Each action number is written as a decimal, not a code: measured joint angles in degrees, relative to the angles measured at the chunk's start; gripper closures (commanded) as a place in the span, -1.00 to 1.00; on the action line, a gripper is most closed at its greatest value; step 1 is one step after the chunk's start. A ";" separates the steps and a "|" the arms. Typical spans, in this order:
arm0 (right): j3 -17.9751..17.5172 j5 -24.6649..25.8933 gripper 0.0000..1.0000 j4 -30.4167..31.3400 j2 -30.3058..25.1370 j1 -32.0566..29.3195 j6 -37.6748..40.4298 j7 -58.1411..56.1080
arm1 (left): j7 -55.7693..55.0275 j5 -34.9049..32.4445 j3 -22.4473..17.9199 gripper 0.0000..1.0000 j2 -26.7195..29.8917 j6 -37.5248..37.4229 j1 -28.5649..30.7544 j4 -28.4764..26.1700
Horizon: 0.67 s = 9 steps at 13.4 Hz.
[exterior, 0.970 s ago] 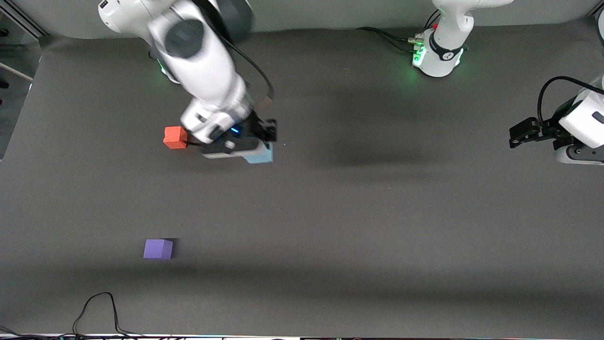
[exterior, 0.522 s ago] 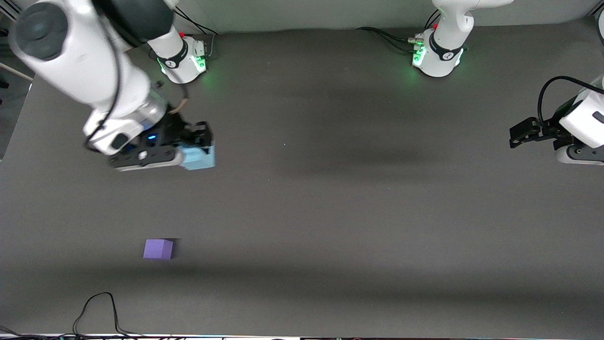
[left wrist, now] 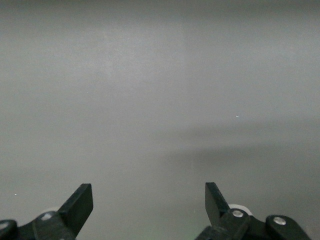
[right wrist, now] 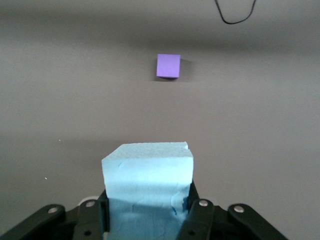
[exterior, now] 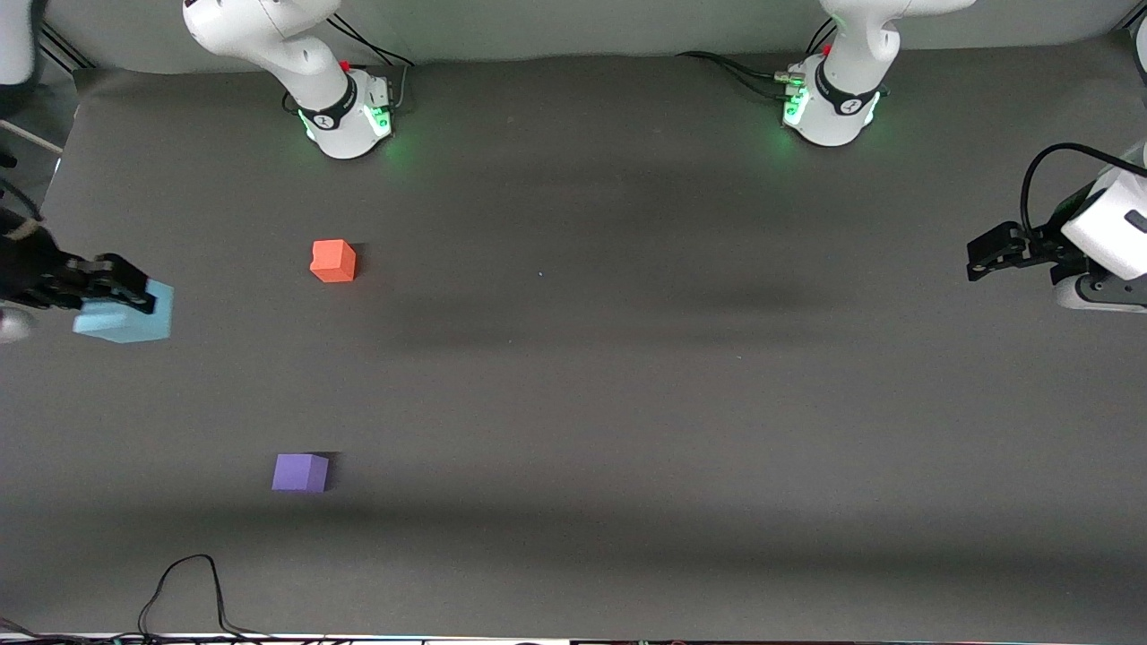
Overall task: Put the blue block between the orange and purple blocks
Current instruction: 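Lift the blue cube with the right gripper and carry it past the orange cube, then lower the blue cube between the orange and purple cubes with the right gripper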
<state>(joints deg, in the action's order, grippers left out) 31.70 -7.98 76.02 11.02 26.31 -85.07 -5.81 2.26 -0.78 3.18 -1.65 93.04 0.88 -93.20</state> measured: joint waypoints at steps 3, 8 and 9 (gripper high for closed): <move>-1.13 0.00 0.74 0.76 -0.30 -2.14 0.06 -0.31 | -0.01 0.01 0.00 -1.00 0.00 0.00 0.00 0.00; -30.87 0.17 0.71 3.43 -0.42 -30.67 0.07 0.40 | -0.02 0.02 -0.01 -1.00 -0.03 0.00 0.00 0.00; -31.96 0.18 0.71 4.74 -0.48 -30.52 -0.44 1.52 | -0.02 0.03 -0.01 -1.00 -0.04 0.00 0.00 0.00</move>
<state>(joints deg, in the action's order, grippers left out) -0.26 -7.80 80.76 10.54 -4.21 -85.51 -4.29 2.24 -0.75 3.16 -1.70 93.04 0.88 -93.20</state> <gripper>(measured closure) 0.458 0.000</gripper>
